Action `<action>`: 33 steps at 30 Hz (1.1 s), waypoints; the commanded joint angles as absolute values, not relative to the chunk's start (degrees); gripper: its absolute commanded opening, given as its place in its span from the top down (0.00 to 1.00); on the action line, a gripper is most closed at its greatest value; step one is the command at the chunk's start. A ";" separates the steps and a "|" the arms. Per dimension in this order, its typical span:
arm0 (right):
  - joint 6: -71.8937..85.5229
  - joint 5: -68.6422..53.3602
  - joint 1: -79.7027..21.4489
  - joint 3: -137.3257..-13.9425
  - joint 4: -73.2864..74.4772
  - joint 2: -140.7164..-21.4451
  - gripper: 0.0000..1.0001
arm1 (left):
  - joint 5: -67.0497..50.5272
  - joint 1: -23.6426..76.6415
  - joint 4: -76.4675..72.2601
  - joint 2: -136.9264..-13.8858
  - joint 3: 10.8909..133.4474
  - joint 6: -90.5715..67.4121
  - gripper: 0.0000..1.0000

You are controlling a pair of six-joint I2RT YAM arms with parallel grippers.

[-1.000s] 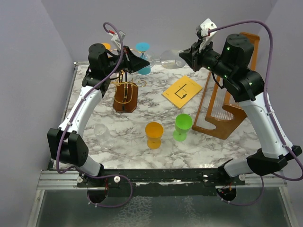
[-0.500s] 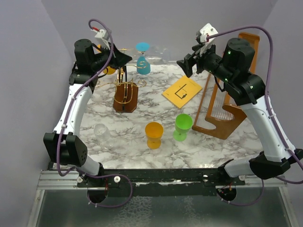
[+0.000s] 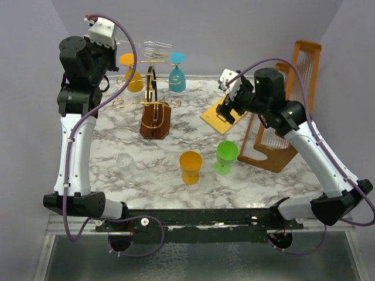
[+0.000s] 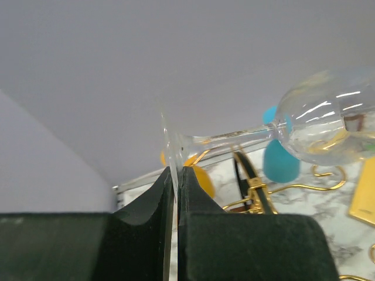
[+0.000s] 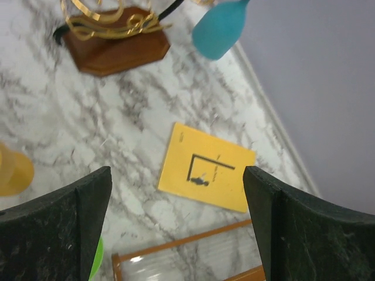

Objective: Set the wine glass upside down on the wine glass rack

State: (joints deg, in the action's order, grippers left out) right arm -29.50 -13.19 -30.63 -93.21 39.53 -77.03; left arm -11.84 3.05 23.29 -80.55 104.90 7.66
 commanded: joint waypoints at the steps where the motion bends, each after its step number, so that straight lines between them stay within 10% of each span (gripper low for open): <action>1: -35.31 -19.70 -30.59 -84.53 39.98 -75.60 0.07 | 4.85 3.01 24.85 -78.70 108.02 19.54 1.00; 15: -34.25 -27.13 -30.58 -72.84 33.87 -71.86 0.08 | 33.75 3.03 9.52 -78.01 99.22 43.14 1.00; 33: -33.87 -28.53 -30.59 -66.59 30.44 -69.53 0.08 | 35.53 4.34 6.15 -86.68 90.71 65.70 1.00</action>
